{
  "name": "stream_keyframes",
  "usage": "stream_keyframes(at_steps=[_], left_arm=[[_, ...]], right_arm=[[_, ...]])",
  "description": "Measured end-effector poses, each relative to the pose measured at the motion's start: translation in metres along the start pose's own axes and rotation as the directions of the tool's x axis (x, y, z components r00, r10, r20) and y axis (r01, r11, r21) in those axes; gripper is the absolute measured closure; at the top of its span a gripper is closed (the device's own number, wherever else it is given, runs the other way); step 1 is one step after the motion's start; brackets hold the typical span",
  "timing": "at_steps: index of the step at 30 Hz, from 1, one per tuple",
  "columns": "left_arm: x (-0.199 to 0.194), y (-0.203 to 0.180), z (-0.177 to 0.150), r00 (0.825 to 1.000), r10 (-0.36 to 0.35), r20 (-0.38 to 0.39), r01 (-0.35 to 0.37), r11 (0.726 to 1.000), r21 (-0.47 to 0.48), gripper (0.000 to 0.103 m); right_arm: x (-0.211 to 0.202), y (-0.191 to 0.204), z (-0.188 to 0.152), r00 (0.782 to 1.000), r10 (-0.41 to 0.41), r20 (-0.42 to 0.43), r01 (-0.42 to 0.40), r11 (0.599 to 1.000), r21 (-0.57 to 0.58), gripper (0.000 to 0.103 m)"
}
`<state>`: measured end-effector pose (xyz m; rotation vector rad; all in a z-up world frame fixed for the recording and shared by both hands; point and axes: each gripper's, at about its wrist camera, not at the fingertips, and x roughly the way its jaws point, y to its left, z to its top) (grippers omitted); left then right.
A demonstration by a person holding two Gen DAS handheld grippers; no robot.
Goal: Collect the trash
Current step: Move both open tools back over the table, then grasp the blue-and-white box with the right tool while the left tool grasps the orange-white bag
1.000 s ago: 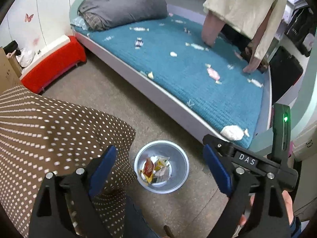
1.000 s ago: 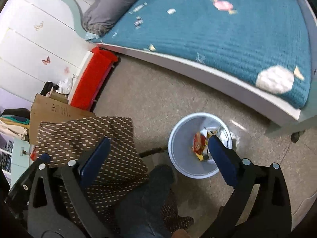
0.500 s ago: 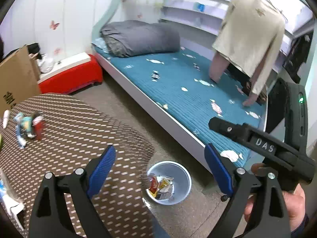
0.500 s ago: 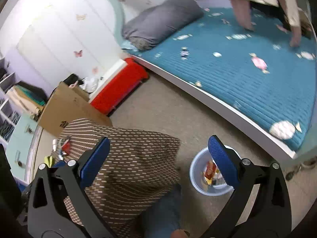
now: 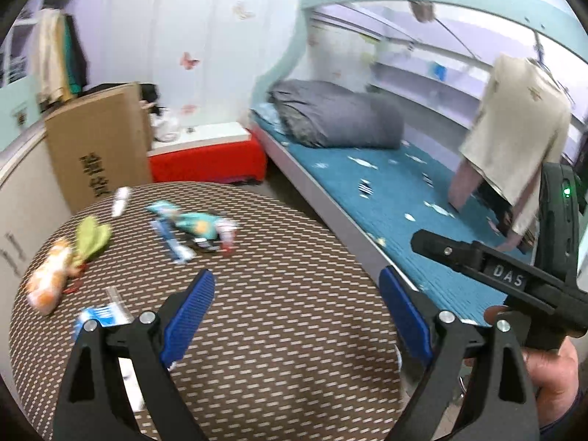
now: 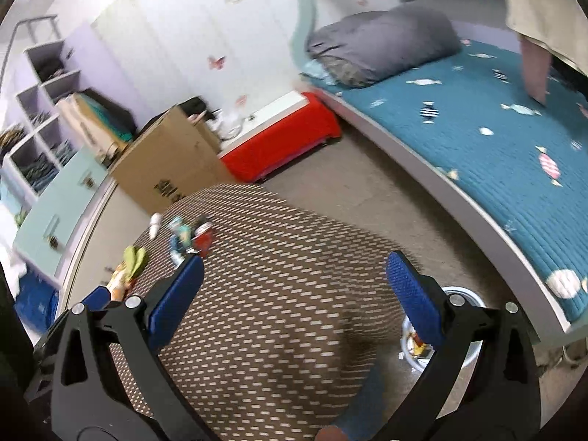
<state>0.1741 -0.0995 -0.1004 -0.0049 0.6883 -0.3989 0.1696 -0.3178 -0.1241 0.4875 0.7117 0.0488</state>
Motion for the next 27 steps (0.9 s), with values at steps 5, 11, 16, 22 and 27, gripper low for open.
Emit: stream_keyframes(at_steps=[5, 11, 16, 22, 27], left_arm=[[-0.02, 0.052, -0.014, 0.998, 0.065, 0.017, -0.064, 0.995, -0.081, 0.014], [-0.039, 0.108, -0.035, 0.986, 0.165, 0.013, -0.161, 0.975, -0.151, 0.014], [-0.052, 0.147, -0.054, 0.968, 0.252, 0.008, -0.247, 0.951, -0.186, 0.014], [-0.06, 0.195, -0.076, 0.938, 0.347, -0.028, -0.343, 0.91, -0.232, 0.014], [-0.065, 0.222, -0.086, 0.926, 0.374, -0.048, -0.374, 0.892, -0.254, 0.014]], right_arm=[[0.019, 0.05, -0.011, 0.997, 0.063, -0.052, -0.067, 0.993, -0.093, 0.006], [0.047, 0.11, -0.032, 0.981, 0.133, -0.141, -0.161, 0.963, -0.214, 0.006], [0.074, 0.154, -0.055, 0.956, 0.162, -0.243, -0.235, 0.921, -0.311, 0.006], [0.11, 0.2, -0.087, 0.92, 0.141, -0.366, -0.298, 0.857, -0.42, 0.006], [0.135, 0.231, -0.114, 0.895, 0.094, -0.436, -0.335, 0.787, -0.518, 0.006]])
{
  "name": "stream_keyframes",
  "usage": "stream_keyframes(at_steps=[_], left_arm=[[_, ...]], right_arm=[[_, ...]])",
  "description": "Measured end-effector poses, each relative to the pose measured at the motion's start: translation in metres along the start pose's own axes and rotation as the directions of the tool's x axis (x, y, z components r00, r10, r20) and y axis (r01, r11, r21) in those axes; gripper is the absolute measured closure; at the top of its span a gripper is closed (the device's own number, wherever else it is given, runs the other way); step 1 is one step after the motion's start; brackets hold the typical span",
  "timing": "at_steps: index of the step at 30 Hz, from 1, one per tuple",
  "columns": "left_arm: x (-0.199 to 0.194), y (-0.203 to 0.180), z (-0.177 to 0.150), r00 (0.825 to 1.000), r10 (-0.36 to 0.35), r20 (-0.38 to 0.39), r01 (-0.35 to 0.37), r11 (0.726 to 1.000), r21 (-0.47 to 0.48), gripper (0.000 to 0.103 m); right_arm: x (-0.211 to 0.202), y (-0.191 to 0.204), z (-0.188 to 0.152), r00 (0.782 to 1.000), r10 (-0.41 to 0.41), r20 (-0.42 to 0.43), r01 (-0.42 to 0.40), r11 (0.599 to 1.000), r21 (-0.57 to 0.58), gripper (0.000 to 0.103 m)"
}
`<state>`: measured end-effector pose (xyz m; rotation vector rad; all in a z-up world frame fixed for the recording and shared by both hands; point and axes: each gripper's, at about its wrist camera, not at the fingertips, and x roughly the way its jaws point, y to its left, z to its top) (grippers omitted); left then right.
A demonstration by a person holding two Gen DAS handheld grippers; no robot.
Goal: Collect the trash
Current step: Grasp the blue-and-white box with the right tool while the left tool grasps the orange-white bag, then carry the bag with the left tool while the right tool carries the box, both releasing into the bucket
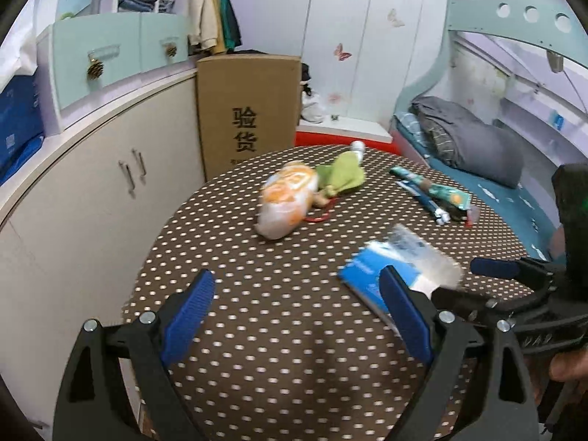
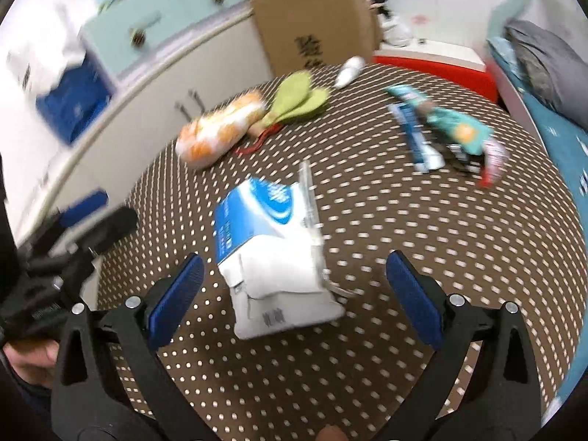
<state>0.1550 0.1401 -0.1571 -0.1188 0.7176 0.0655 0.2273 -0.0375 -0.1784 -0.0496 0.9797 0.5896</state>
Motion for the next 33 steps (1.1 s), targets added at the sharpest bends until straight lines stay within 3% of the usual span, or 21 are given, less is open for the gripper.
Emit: stream_keyframes(at_steps=[5, 7, 8, 9, 12, 20, 23, 25, 26, 27, 33], left_arm=[[0.009, 0.011, 0.001, 1.0, 0.009, -0.013, -0.009, 1.0, -0.007, 0.014], [0.015, 0.01, 0.003, 1.0, 0.009, -0.017, -0.009, 1.0, -0.005, 0.014], [0.018, 0.01, 0.005, 1.0, 0.008, -0.018, -0.008, 1.0, -0.002, 0.014], [0.02, 0.01, 0.007, 1.0, 0.004, -0.019, -0.004, 1.0, 0.004, 0.014], [0.031, 0.007, 0.015, 1.0, 0.006, -0.015, -0.005, 1.0, 0.023, 0.014], [0.072, -0.001, 0.05, 0.999, 0.032, -0.01, -0.031, 0.996, 0.082, 0.014], [0.097, -0.002, 0.059, 0.999, 0.034, -0.042, -0.03, 0.996, 0.088, 0.014], [0.109, 0.001, 0.061, 0.997, 0.001, -0.076, 0.004, 0.998, 0.067, 0.025], [0.116, 0.002, 0.061, 0.994, -0.029, -0.108, 0.034, 0.998, 0.053, 0.049], [0.121, 0.002, 0.061, 0.99, -0.044, -0.132, 0.051, 0.998, 0.044, 0.063], [0.098, 0.001, 0.053, 0.994, -0.066, -0.092, 0.069, 0.997, 0.031, 0.072]], right_arm=[[0.027, 0.014, 0.0, 0.998, -0.029, -0.052, 0.026, 0.997, -0.071, 0.006], [0.029, 0.019, -0.001, 0.998, -0.054, -0.033, 0.051, 0.994, -0.101, 0.009], [0.027, 0.019, 0.0, 0.998, -0.067, -0.021, 0.065, 0.993, -0.104, 0.015], [0.025, 0.017, 0.001, 0.995, -0.096, -0.006, 0.095, 0.991, -0.094, 0.035], [0.028, 0.007, 0.008, 0.997, -0.082, -0.003, 0.081, 0.994, -0.072, 0.04], [0.007, -0.026, 0.007, 0.997, -0.055, 0.059, 0.052, 0.997, 0.054, 0.042], [-0.006, -0.032, 0.008, 0.994, -0.051, 0.094, 0.043, 0.995, 0.086, 0.042], [-0.015, -0.036, 0.007, 0.992, -0.054, 0.116, 0.042, 0.994, 0.102, 0.041], [-0.018, -0.038, 0.007, 0.991, -0.052, 0.126, 0.038, 0.993, 0.111, 0.041], [-0.024, -0.041, 0.006, 0.989, -0.05, 0.14, 0.033, 0.992, 0.123, 0.041], [-0.052, -0.052, -0.007, 0.979, -0.045, 0.197, 0.01, 0.984, 0.176, 0.041]])
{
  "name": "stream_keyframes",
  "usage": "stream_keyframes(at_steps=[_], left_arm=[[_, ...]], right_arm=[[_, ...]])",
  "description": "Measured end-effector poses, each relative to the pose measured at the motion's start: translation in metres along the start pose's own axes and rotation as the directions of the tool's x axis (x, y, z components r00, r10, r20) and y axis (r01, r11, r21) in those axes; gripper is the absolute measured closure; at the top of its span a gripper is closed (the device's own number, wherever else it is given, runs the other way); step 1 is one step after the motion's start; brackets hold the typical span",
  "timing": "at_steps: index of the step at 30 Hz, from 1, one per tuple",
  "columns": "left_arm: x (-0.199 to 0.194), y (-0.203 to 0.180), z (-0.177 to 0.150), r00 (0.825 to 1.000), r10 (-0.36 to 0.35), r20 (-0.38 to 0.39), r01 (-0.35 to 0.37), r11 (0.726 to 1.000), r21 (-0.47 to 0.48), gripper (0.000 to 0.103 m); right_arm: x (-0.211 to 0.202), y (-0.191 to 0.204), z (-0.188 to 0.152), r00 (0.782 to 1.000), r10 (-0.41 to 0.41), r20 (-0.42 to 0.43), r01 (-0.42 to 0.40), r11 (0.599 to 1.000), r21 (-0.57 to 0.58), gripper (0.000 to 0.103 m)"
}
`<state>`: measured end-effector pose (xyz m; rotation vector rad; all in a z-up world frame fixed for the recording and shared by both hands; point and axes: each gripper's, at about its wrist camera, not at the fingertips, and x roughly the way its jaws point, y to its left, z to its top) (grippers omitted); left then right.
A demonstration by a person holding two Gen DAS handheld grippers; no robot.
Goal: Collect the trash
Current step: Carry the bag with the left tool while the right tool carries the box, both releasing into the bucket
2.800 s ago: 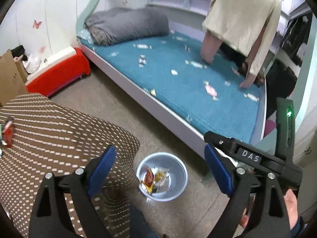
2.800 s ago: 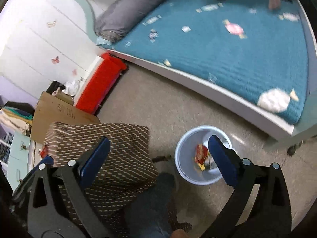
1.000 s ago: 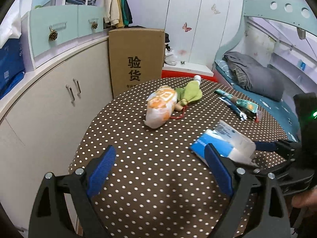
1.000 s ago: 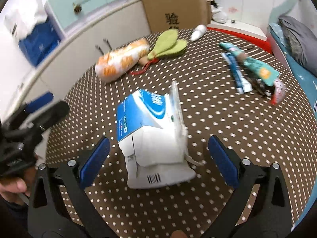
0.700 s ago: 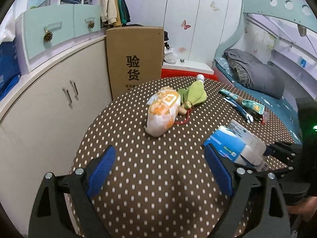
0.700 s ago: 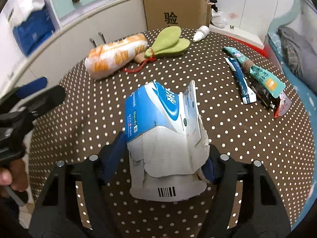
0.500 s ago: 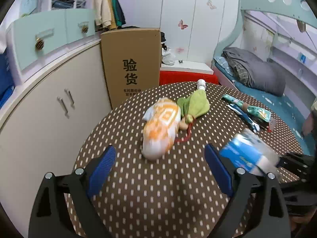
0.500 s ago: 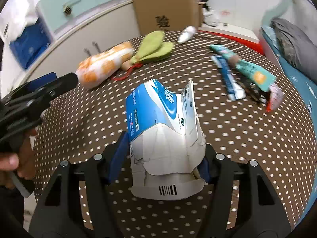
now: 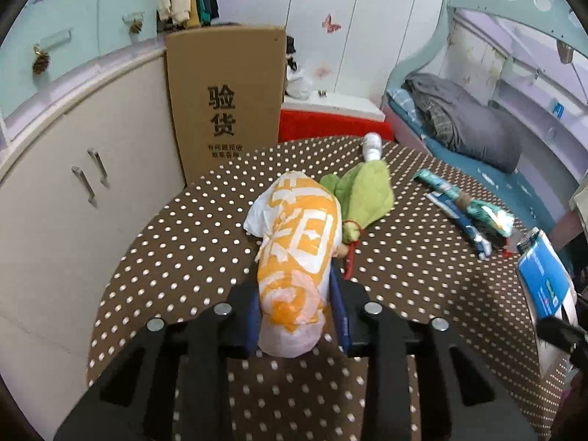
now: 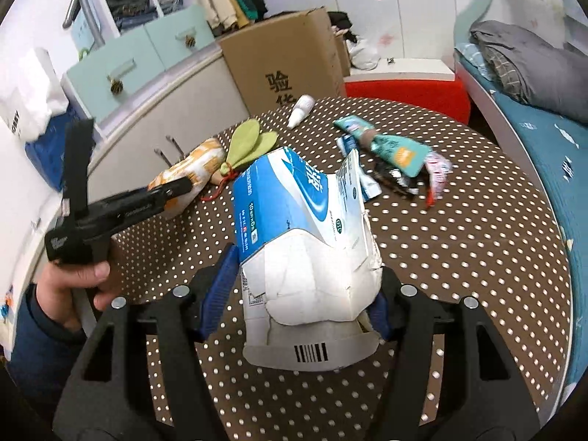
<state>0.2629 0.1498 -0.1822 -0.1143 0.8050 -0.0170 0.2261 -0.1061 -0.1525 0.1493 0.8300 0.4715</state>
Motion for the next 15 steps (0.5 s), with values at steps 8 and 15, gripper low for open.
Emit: stream_keyframes(at_steps=[8, 15], left_arm=[[-0.066, -0.025, -0.017, 0.996, -0.019, 0.092, 0.018, 1.0, 0.012, 0.072], [-0.102, -0.073, -0.018, 0.985, -0.098, 0.144, 0.092, 0.995, 0.047, 0.072]], right_arm=[[-0.042, -0.028, -0.01, 0.997, -0.016, 0.074, 0.01, 0.996, 0.088, 0.041], [-0.084, -0.05, -0.011, 0.987, -0.044, 0.155, 0.024, 0.991, 0.133, 0.041]])
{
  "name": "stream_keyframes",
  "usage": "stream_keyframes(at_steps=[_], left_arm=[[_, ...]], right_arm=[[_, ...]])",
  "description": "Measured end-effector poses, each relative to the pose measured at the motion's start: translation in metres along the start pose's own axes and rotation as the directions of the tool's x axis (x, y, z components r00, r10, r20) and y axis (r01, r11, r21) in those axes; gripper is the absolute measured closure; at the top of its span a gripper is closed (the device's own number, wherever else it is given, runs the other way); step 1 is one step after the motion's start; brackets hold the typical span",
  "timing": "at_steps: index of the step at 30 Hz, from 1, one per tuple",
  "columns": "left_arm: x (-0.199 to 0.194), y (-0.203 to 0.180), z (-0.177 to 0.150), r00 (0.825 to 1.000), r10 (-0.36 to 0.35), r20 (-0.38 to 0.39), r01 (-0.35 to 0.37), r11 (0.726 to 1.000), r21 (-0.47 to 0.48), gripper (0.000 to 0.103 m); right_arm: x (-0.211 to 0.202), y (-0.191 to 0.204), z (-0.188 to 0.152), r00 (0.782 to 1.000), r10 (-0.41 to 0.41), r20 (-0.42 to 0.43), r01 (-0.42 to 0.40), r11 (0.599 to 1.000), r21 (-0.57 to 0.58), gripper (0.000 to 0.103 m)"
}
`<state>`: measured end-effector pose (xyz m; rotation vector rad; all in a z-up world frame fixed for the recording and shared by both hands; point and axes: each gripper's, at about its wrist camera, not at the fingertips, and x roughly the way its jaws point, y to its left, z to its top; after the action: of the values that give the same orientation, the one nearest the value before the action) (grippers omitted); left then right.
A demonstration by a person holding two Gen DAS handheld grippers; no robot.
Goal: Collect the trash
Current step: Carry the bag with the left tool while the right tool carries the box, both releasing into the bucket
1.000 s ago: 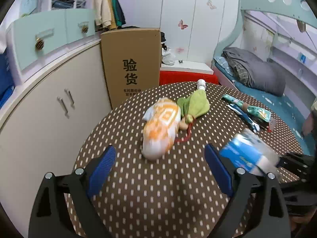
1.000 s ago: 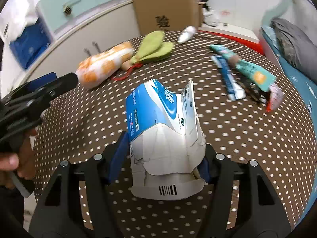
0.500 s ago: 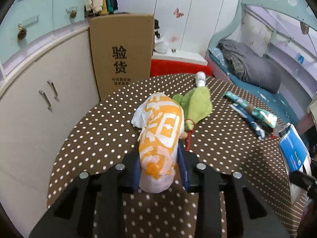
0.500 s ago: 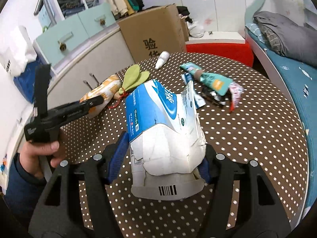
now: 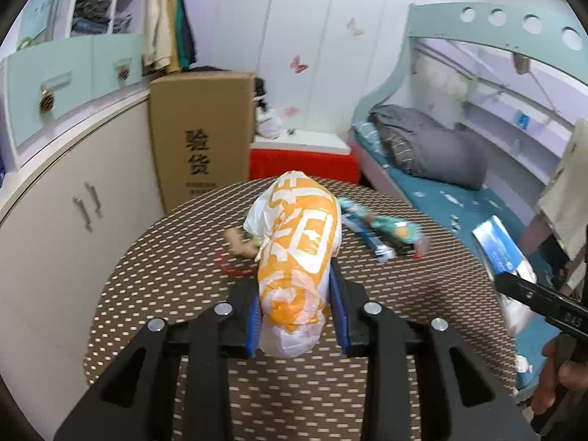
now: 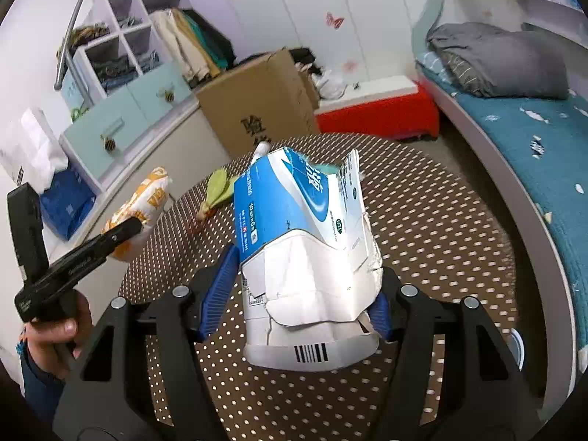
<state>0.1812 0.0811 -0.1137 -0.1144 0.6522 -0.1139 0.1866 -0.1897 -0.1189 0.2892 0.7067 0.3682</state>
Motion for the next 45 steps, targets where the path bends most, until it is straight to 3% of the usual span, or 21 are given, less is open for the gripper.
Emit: stream_keyframes(at_steps=[13, 20, 25, 31, 35, 45], left_arm=[[-0.012, -0.124, 0.0, 0.982, -0.19, 0.013, 0.187, 0.975, 0.119, 0.072], [-0.006, -0.199, -0.006, 0.949, -0.314, -0.031, 0.315, 0.934, 0.171, 0.072], [0.006, -0.249, -0.018, 0.918, -0.386, -0.097, 0.398, 0.892, 0.217, 0.072], [0.029, -0.305, -0.044, 0.879, -0.431, -0.202, 0.472, 0.847, 0.247, 0.072], [0.05, -0.338, -0.066, 0.866, -0.42, -0.273, 0.489, 0.827, 0.278, 0.072], [0.103, -0.393, -0.114, 0.824, -0.369, -0.431, 0.514, 0.807, 0.291, 0.072]], right_arm=[[-0.08, -0.08, 0.004, 0.985, -0.106, 0.135, 0.088, 0.987, 0.134, 0.04], [-0.12, -0.132, -0.007, 0.964, -0.202, 0.173, 0.162, 0.962, 0.218, 0.039], [-0.138, -0.19, -0.027, 0.945, -0.299, 0.13, 0.243, 0.911, 0.333, 0.038], [-0.139, -0.254, -0.066, 0.936, -0.349, 0.037, 0.293, 0.836, 0.464, 0.037], [-0.133, -0.283, -0.091, 0.936, -0.353, -0.013, 0.307, 0.793, 0.526, 0.037], [-0.108, -0.326, -0.12, 0.934, -0.341, -0.104, 0.335, 0.741, 0.582, 0.036]])
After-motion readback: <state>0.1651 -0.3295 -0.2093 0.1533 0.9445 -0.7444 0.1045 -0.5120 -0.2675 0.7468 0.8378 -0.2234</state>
